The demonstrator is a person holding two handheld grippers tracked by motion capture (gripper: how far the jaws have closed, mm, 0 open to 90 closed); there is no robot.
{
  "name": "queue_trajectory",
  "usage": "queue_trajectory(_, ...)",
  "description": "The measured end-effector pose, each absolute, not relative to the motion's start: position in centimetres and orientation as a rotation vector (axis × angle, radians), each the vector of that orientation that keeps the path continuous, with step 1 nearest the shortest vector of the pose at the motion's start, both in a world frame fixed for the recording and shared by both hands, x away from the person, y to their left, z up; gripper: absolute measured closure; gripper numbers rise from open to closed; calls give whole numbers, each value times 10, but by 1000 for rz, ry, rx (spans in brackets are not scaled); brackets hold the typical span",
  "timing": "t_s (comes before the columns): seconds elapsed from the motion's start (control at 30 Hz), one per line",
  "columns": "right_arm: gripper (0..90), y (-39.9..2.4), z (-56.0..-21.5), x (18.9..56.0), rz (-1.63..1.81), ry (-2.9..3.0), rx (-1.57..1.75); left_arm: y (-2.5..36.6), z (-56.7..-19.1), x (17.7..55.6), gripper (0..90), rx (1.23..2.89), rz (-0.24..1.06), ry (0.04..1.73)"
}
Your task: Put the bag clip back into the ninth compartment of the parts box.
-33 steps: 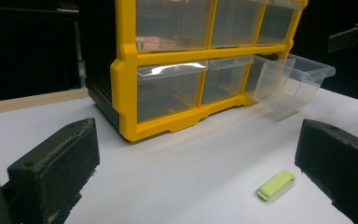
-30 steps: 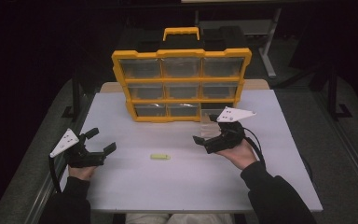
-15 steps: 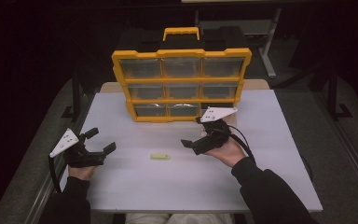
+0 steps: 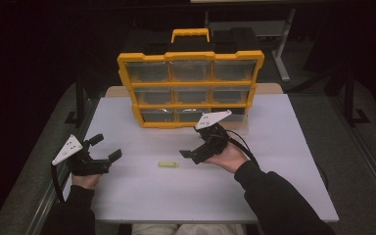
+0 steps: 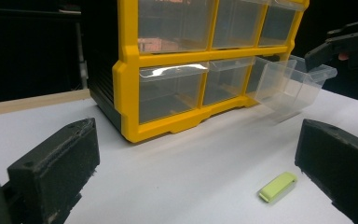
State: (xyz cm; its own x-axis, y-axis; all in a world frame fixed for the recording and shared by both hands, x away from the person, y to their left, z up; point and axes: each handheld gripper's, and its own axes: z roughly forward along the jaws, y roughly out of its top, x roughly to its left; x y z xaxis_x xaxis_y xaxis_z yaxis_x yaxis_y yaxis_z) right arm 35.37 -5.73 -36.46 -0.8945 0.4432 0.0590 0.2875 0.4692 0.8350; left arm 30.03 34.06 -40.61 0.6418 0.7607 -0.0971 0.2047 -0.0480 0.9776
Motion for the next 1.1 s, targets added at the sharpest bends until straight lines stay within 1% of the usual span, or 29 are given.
queue_trajectory(0.03,7,-50,-367,356,1382,2567,625,340,-406,301,0,1593,544,817)
queue_trajectory(0.7,7,-7,-388,374,1173,2757,562,339,-407,301,0,1601,533,815)
queue_trajectory(1.1,7,6,-399,382,1089,2817,541,339,-407,301,0,1602,533,815)
